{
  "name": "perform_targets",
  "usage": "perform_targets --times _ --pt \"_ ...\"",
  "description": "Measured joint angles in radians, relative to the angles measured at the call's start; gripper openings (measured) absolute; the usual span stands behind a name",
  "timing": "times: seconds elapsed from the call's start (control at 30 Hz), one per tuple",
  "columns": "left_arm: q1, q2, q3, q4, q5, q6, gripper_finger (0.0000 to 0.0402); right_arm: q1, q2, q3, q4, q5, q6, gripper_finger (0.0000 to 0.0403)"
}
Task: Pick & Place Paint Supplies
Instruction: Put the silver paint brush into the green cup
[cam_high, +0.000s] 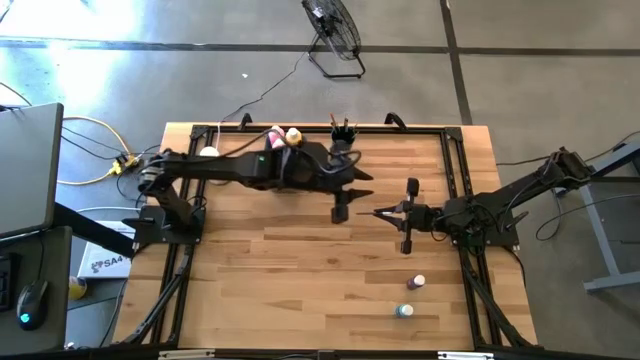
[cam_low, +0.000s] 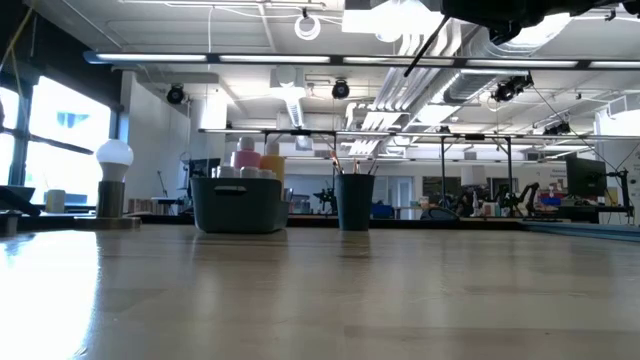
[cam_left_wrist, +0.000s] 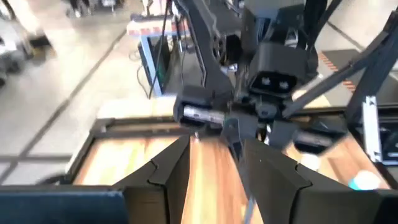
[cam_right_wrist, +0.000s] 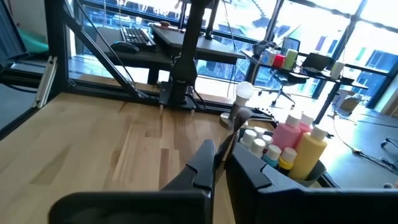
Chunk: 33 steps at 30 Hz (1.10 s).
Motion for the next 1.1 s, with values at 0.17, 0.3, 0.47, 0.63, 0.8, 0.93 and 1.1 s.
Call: perform_targets --times 0.17,0.3,0.47,0.63,0.8,0.93,1.1 --pt "0.0 -0.03 0.0 -0.079 -0.01 -0.096 0.015 0.0 0.0 0.0 0.0 0.0 0.0 0.0013" --pt "0.0 -0.026 -0.001 -0.084 -0.022 -0.138 0.015 0.0 0.0 0.0 0.001 0.0 0.011 0.0014" --pt "-0.023 -0.012 -0.028 -0.031 -0.027 -0.097 0.015 0.0 0.0 0.0 0.002 0.0 0.045 0.0014" --pt "-0.129 -0.066 -0.117 0.113 -0.153 0.06 0.015 -0.008 0.0 0.0 0.007 -0.001 0.053 0.0014" --pt "-0.223 -0.167 -0.258 0.13 -0.439 0.093 0.015 -0.048 0.0 0.0 0.035 -0.004 0.053 0.0013" --pt "-0.265 -0.281 -0.427 0.182 -0.508 0.043 0.015 -0.105 0.0 0.0 0.05 -0.034 0.056 0.0013" --pt "-0.297 -0.441 -0.715 0.411 -0.531 0.024 0.015 -0.207 0.0 0.0 0.061 -0.153 0.125 0.0013"
